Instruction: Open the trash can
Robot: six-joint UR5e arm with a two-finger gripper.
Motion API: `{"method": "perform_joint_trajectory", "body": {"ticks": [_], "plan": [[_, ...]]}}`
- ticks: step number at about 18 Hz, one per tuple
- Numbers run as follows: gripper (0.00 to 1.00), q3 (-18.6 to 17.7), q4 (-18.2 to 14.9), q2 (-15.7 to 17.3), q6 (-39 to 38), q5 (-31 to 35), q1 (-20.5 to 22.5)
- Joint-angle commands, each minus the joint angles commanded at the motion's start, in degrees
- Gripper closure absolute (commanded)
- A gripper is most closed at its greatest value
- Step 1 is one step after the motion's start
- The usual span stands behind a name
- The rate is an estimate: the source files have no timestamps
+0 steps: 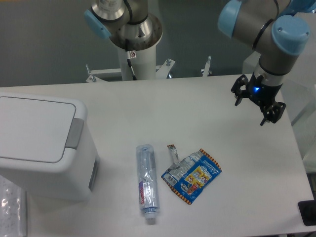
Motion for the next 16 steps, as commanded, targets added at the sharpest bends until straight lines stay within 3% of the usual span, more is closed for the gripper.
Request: {"method": "perform_joint_trajectory", "body": {"ticks": [6,9,12,16], "plan": [[0.0,-0.26,0.0,0.09,0.44,2.28,0.09],[0.0,-0.17,-0.61,1.31,0.53,10.69,0.0],[0.0,-0.35,-1.31,2.54,0.18,11.43,-0.52],[0.0,-2.45,-2.99,6.32,-9.11,10.11,-2.45]]}}
